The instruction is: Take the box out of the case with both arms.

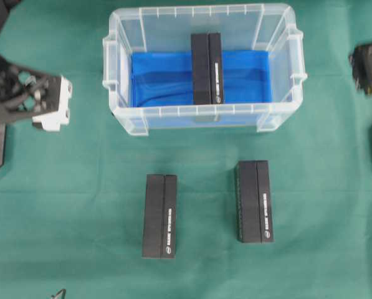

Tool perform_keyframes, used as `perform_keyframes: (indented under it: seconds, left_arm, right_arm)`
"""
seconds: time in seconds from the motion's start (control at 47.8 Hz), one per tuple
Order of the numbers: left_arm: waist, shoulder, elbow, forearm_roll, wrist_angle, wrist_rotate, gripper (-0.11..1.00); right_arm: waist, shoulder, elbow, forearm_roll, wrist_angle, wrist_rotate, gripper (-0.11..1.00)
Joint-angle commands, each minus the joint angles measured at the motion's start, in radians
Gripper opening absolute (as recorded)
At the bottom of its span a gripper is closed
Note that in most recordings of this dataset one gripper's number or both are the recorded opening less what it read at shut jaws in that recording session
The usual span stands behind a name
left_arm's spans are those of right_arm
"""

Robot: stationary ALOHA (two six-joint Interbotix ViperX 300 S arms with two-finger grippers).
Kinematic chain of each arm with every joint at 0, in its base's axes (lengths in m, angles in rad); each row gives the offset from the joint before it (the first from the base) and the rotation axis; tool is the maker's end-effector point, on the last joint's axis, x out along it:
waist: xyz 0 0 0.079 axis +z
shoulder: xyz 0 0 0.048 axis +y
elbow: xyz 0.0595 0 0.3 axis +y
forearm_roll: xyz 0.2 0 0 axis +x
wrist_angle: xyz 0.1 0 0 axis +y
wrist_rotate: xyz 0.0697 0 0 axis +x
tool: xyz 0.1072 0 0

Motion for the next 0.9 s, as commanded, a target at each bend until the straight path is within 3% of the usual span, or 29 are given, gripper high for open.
perform_keyframes:
  seconds: [0.0, 0.146, 0.314, 0.878]
  left_arm:
    - [0.041, -0.02, -0.008, 0.0, 0.003, 0.031, 0.86]
    - [0.104, -0.026, -0.003, 0.0, 0.011, 0.092, 0.86]
    - [0.141, -0.029, -0.002, 0.0, 0.012, 0.13, 0.86]
    - [0.16, -0.038, 0.006, 0.0, 0.031, 0.138, 0.86]
  right_arm:
    - [-0.049, -0.008, -0.009, -0.002, 0.0, -0.04, 0.89]
    - [-0.133, -0.008, -0.009, 0.002, -0.003, -0.114, 0.89]
    - [-0.176, -0.005, -0.009, 0.017, -0.005, -0.156, 0.89]
    - [-0.183, 0.002, -0.002, 0.02, -0.028, -0.155, 0.89]
